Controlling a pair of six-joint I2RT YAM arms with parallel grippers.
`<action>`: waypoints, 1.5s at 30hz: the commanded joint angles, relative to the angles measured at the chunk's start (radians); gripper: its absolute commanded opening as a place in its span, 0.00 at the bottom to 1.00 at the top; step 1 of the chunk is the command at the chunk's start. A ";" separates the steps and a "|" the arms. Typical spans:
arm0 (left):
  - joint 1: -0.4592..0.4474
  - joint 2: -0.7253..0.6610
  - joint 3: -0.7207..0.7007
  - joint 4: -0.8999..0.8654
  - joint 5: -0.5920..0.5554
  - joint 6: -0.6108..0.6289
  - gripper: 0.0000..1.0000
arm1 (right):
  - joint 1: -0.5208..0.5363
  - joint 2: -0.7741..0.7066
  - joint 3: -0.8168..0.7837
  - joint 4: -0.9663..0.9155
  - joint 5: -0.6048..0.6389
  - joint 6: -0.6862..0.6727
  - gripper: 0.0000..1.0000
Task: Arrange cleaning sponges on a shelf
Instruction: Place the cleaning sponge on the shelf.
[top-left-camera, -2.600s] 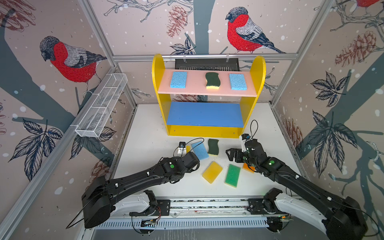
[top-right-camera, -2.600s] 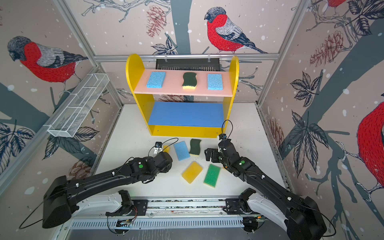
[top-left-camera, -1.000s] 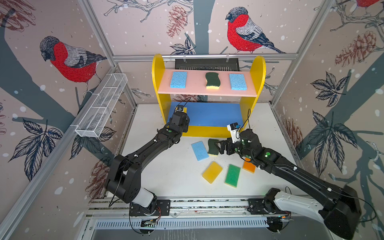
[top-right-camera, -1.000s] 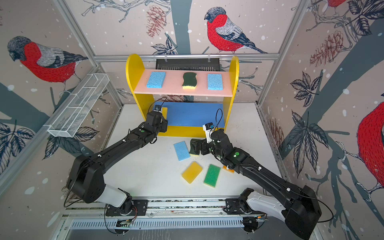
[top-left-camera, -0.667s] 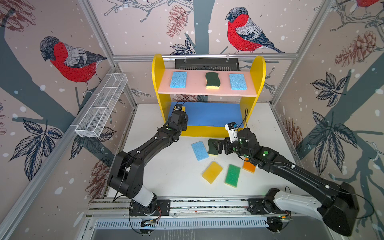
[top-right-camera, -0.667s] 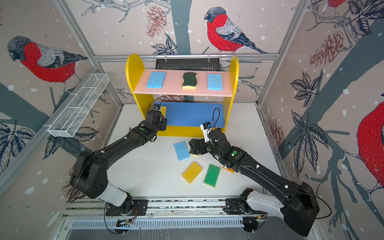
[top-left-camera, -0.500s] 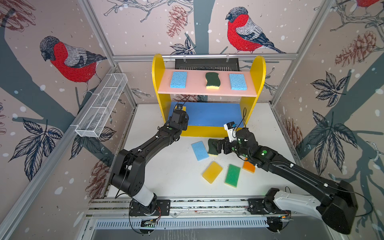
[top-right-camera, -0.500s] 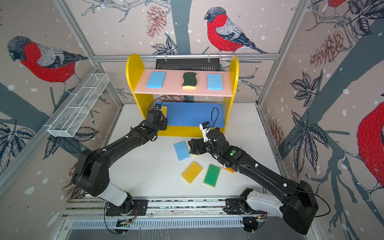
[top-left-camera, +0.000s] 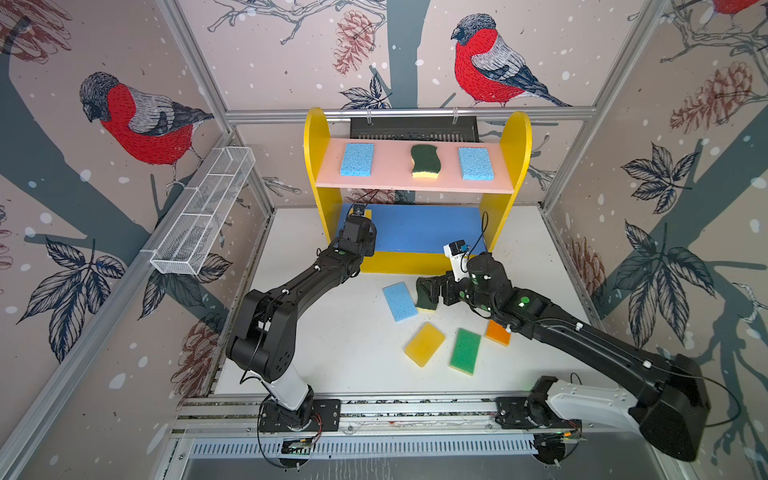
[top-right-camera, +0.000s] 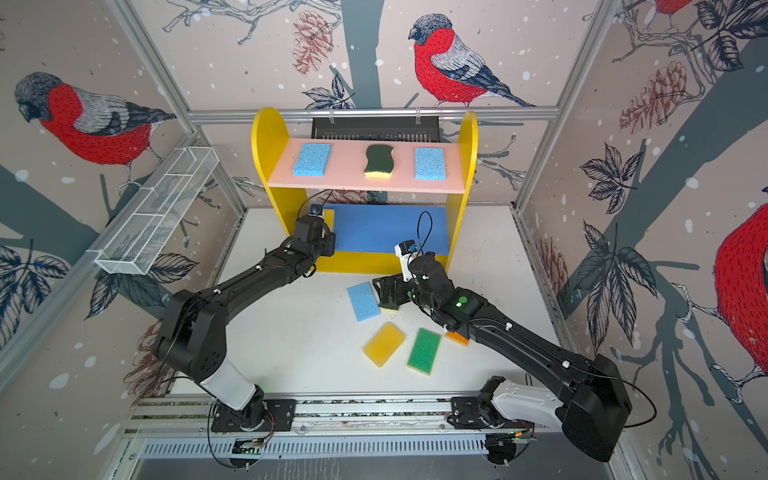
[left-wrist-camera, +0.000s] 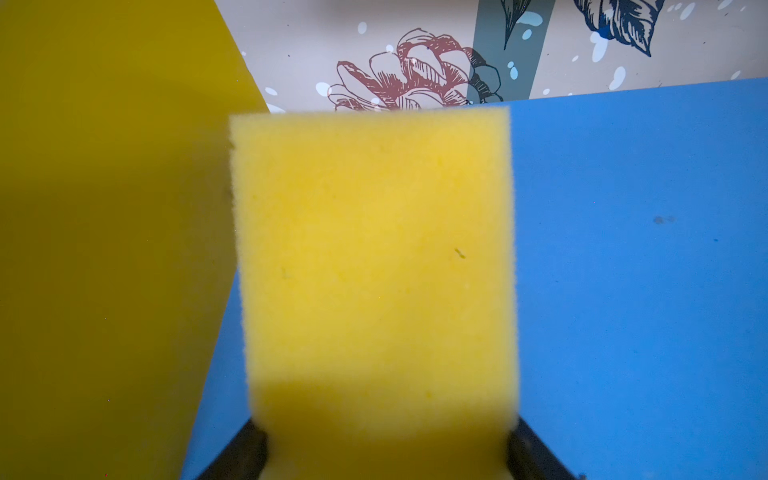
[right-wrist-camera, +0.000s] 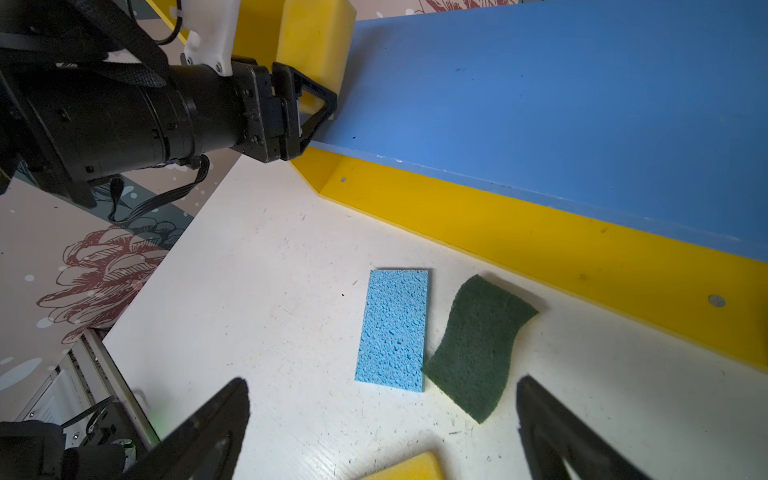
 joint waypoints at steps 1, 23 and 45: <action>0.004 0.014 0.016 0.045 0.004 0.008 0.65 | 0.003 0.010 0.017 0.007 0.009 -0.014 0.99; 0.010 0.057 0.062 0.009 -0.007 -0.008 0.67 | 0.006 0.044 0.051 -0.016 0.018 -0.035 0.99; 0.011 0.076 0.088 -0.067 -0.010 -0.027 0.70 | 0.010 0.047 0.043 -0.012 0.017 -0.037 1.00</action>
